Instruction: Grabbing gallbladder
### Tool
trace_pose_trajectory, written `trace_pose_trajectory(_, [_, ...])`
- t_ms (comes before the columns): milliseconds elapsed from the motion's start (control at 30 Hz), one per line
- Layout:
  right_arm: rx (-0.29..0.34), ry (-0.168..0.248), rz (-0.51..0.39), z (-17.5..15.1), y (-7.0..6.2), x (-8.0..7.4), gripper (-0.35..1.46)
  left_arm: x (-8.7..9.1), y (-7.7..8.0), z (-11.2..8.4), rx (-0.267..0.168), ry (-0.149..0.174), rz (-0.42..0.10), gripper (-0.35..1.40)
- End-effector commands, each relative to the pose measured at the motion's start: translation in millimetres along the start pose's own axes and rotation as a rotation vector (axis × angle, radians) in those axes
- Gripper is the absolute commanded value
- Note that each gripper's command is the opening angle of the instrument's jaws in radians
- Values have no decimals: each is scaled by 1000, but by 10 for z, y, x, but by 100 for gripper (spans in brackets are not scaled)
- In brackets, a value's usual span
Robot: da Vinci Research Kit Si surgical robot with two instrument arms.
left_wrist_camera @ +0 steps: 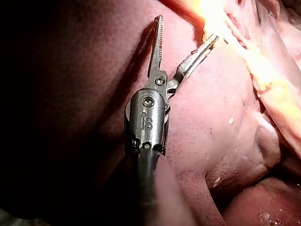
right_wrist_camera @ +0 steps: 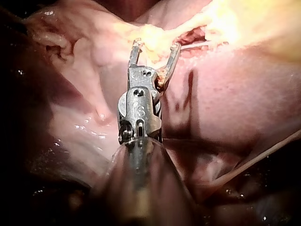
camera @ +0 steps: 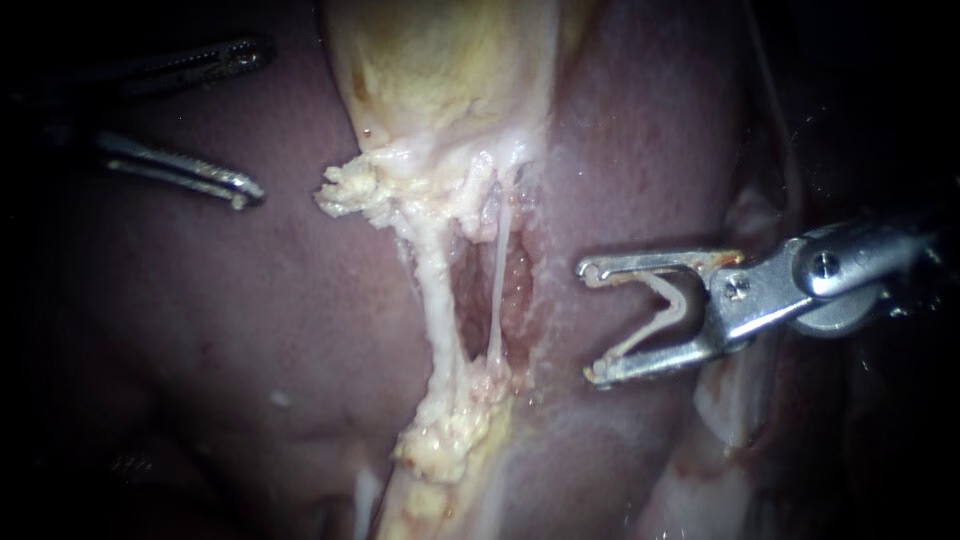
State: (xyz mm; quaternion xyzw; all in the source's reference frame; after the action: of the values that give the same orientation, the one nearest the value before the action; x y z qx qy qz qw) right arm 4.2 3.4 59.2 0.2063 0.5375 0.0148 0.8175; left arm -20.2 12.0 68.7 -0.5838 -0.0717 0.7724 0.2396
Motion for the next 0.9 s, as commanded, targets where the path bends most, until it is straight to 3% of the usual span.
trace_pose_trajectory(33, [1, -1, -1, 0, 0, 0, 50, 0, 0, 0, 0, 0, 1, 81])
trace_pose_trajectory(200, [1, -4, -1, -1, 0, 0, 50, -6, 6, 7, 5, 0, -6, 78])
trace_pose_trajectory(633, [2, -9, -1, -1, -1, 0, 50, -59, 42, 53, 40, 6, -155, 46])
trace_pose_trajectory(833, [2, -9, -1, -1, -1, 0, 50, -64, 48, 69, 46, 8, -175, 44])
trace_pose_trajectory(900, [2, -9, -1, -1, -1, 0, 50, -64, 48, 70, 47, 9, -199, 34])
